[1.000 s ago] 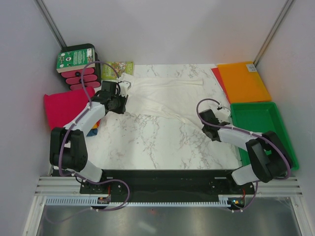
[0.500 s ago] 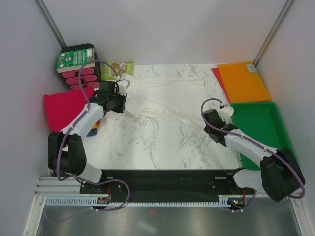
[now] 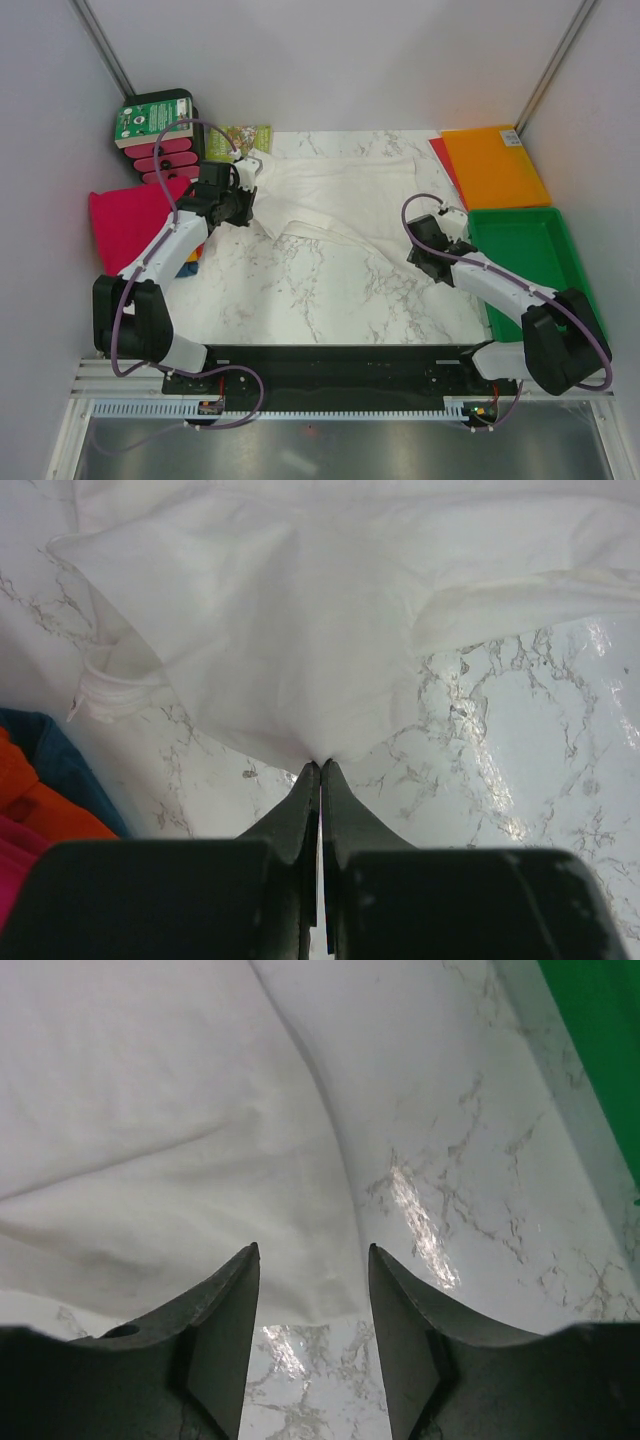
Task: Fold and stack the t-shirts
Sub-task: Flatten the tshirt out
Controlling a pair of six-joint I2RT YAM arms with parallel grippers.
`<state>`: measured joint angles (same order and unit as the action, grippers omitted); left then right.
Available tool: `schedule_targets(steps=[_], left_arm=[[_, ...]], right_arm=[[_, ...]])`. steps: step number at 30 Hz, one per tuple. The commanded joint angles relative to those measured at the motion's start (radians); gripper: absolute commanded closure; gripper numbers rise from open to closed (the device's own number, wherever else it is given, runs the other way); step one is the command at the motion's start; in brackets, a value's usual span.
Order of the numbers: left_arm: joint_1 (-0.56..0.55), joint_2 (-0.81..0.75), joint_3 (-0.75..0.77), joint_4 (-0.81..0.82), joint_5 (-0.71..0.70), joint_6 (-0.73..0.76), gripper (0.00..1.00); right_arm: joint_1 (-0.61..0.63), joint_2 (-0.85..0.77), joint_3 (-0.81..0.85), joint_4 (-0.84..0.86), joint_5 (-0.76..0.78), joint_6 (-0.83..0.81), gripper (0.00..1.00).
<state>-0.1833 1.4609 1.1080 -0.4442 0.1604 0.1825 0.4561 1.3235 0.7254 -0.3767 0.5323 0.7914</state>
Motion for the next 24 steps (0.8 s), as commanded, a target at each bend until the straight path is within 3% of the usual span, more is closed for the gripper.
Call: schedule_targets(steps=[1, 14, 24], left_arm=[[0.002, -0.004, 0.013, 0.01, 0.021, -0.018, 0.98], [0.002, -0.004, 0.003, 0.012, 0.033, -0.02, 0.98], [0.002, 0.003, 0.001, 0.013, 0.03, -0.02, 0.98]], right_arm=[[0.003, 0.019, -0.038, -0.017, -0.034, 0.106, 0.47], [0.062, 0.031, -0.112, -0.071, -0.045, 0.229, 0.49], [0.065, 0.103, -0.116, -0.068, -0.026, 0.247, 0.44]])
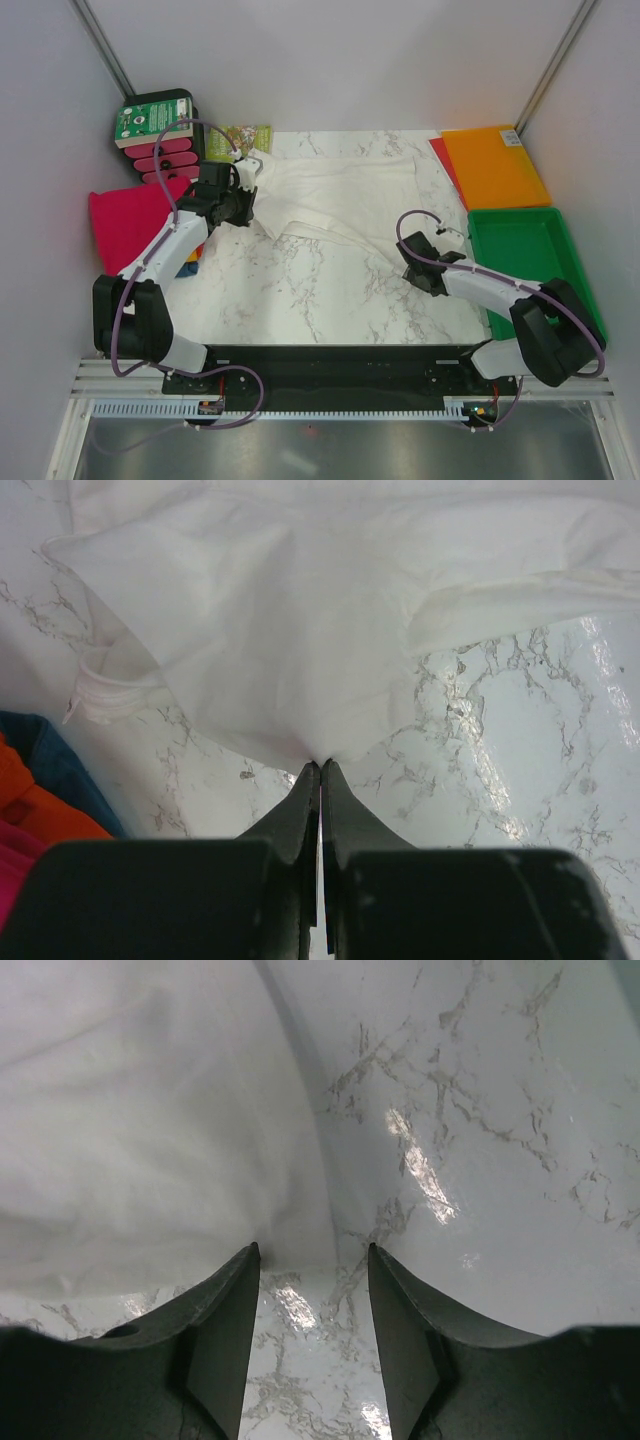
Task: Fold and stack the t-shirts
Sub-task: Flatten the tshirt out
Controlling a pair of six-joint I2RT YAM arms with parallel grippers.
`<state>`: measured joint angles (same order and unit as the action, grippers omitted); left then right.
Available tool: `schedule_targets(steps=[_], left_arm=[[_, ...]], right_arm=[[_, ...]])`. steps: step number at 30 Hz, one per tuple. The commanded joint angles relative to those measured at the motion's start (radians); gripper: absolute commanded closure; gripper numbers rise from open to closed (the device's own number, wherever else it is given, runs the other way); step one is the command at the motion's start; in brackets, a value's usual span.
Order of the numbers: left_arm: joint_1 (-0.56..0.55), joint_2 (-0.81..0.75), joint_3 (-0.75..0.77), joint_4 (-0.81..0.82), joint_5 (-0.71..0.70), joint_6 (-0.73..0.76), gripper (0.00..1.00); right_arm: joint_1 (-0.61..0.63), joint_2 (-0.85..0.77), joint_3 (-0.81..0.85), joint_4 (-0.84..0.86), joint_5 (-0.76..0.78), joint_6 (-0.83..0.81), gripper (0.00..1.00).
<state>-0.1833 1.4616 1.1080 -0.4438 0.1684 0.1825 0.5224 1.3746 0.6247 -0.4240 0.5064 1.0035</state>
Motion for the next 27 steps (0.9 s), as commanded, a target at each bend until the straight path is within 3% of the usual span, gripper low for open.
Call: schedule_targets(steps=[1, 4, 8, 13, 16, 19, 23, 27], left_arm=[[0.002, 0.002, 0.001, 0.013, 0.02, -0.021, 0.98], [0.002, 0.002, 0.003, 0.013, 0.019, -0.021, 0.98], [0.004, 0.005, 0.001, 0.014, 0.019, -0.023, 0.98], [0.002, 0.005, -0.004, 0.014, 0.017, -0.021, 0.98], [0.002, -0.009, -0.008, 0.014, 0.016, -0.023, 0.98], [0.004, -0.058, -0.008, 0.011, 0.01, -0.021, 0.98], [0.004, -0.173, 0.027, -0.025, 0.003, -0.028, 0.98], [0.01, -0.306, 0.139, -0.096, 0.011, -0.06, 0.98]], right_arm=[[-0.001, 0.057, -0.016, -0.021, 0.004, 0.037, 0.44], [-0.001, 0.075, -0.014, -0.016, 0.007, 0.041, 0.49], [-0.001, 0.095, -0.016, -0.013, -0.008, 0.05, 0.76], [-0.001, 0.086, -0.033, 0.001, -0.025, 0.063, 1.0], [0.007, 0.028, -0.039, 0.004, 0.004, 0.058, 1.0], [0.06, -0.129, -0.008, -0.016, 0.134, 0.003, 1.0], [0.1, -0.304, 0.191, -0.085, 0.274, -0.195, 1.0], [0.102, -0.333, 0.441, -0.128, 0.345, -0.455, 1.0]])
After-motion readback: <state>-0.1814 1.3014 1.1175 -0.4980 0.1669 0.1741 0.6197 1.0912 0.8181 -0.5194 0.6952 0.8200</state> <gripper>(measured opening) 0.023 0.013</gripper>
